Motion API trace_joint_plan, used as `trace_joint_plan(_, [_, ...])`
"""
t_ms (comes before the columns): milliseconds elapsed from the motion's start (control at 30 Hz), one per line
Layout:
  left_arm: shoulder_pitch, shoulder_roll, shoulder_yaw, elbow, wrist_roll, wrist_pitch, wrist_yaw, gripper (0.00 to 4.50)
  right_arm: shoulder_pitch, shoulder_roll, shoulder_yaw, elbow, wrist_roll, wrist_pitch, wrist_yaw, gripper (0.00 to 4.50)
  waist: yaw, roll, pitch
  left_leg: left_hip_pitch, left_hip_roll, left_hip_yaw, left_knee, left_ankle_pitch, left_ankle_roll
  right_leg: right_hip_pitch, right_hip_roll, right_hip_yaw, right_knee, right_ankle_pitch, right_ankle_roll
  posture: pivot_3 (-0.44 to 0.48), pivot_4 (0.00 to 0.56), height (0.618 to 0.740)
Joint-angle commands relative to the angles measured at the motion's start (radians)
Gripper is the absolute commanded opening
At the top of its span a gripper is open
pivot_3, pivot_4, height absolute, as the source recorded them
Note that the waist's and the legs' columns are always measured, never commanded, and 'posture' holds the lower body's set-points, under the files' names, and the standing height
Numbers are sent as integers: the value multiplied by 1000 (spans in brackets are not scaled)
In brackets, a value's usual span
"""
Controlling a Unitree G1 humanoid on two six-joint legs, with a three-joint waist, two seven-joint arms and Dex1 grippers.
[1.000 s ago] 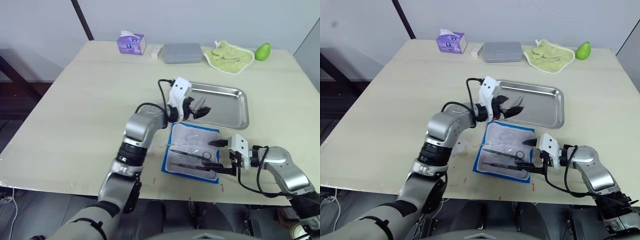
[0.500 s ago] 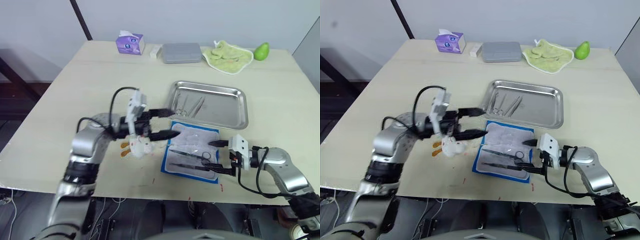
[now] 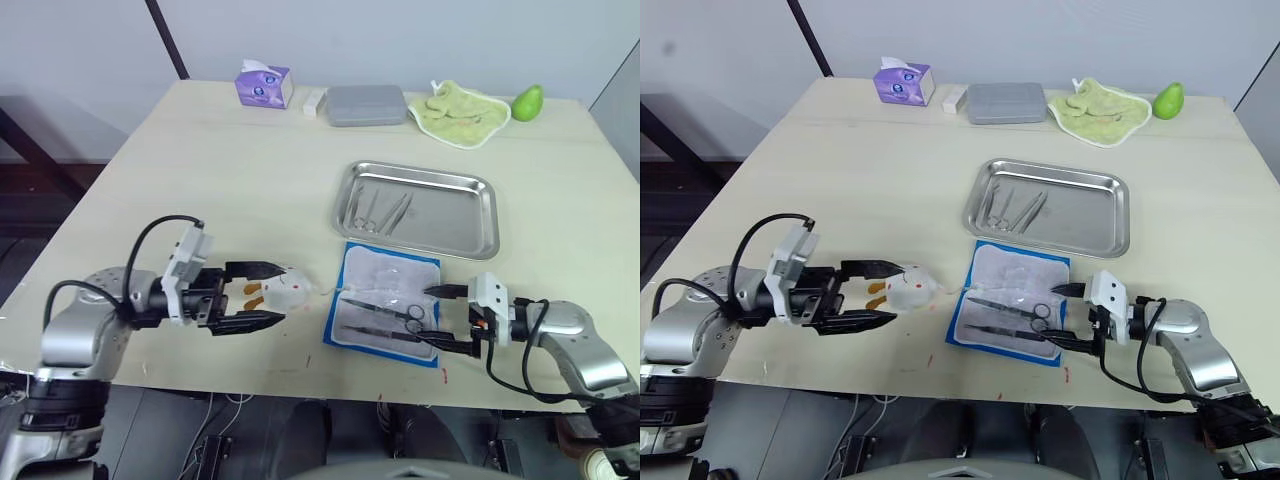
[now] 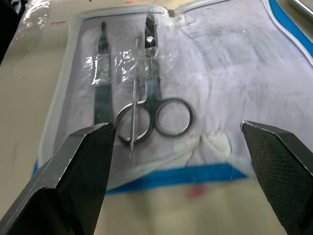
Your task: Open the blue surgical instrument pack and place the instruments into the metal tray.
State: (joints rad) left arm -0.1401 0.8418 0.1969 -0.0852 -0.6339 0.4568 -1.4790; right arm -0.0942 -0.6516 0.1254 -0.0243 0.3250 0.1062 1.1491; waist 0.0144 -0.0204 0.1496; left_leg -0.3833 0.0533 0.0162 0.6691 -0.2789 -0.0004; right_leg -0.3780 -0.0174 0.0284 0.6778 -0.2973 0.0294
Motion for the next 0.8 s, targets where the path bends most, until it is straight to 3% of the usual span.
trace_joint_plan(33, [13,12,29,-19,-22,-25,-12,4470,29,-21,-14,-14,12,23,16,4500,-1,0,0,0,0,0,0,0,0,0,0,0,0,0,0,0,150,740])
trace_joint_plan(500, [-67,-33,-70,-16,-4,-46,4,4470,54,-3,-67,-90,82,38,-10,4500,-2,2,2,0,0,1,0,0,0,-1,1,1,0,0,0,0,150,740])
trace_joint_plan(800, [-136,-80,-147,35,45,-110,-15,4470,242,-100,-322,-327,286,130,0,4500,0,4,5,-1,0,2,0,0,0,-1,1,2,0,0,0,0,150,740])
